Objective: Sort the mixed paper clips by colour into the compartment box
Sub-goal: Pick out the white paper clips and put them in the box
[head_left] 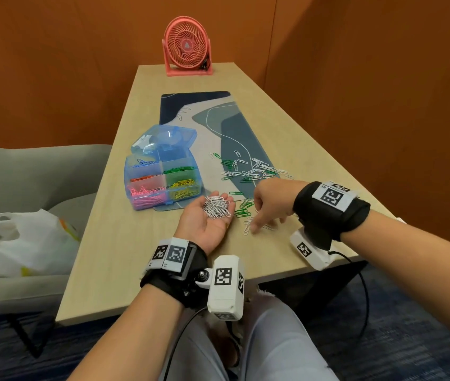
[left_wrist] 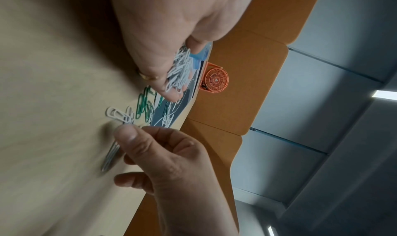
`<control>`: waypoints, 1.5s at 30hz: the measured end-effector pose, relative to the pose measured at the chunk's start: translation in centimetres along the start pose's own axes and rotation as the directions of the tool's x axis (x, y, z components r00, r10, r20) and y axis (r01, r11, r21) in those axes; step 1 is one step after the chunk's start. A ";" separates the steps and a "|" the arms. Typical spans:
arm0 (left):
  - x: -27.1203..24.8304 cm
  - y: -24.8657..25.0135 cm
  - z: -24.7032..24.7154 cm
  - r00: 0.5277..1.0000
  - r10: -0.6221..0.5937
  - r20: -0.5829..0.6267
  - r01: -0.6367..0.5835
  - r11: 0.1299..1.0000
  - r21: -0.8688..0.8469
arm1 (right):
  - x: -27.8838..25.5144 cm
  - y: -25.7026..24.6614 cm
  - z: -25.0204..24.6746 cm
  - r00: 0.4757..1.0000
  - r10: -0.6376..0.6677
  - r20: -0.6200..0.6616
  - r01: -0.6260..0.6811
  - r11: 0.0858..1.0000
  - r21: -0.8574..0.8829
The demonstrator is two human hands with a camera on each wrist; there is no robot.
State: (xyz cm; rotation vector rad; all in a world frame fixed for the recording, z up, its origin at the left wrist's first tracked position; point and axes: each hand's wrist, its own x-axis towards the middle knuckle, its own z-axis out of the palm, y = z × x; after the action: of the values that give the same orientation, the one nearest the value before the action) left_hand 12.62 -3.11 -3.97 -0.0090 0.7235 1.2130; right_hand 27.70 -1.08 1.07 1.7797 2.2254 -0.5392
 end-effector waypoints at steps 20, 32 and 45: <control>0.2 0.2 -0.4 1.000 0.015 -0.017 -0.015 1.000 0.006 | 0.7 -0.1 0.3 0.996 -0.034 -0.081 0.044 0.990 0.134; 0.1 0.3 -0.5 1.000 0.002 -0.014 -0.002 1.000 -0.002 | 1.0 -1.4 0.7 0.981 -0.163 -0.103 0.155 0.984 -0.089; 0.1 0.3 -0.5 1.000 0.003 -0.016 -0.003 1.000 0.004 | 1.1 -1.8 1.0 0.984 -0.165 -0.060 0.161 0.984 -0.074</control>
State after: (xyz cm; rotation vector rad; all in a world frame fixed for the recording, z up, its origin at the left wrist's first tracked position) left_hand 12.10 -3.07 -4.30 -0.0145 0.7400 1.2151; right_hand 25.62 -0.85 -0.05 1.6139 2.4189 -0.4349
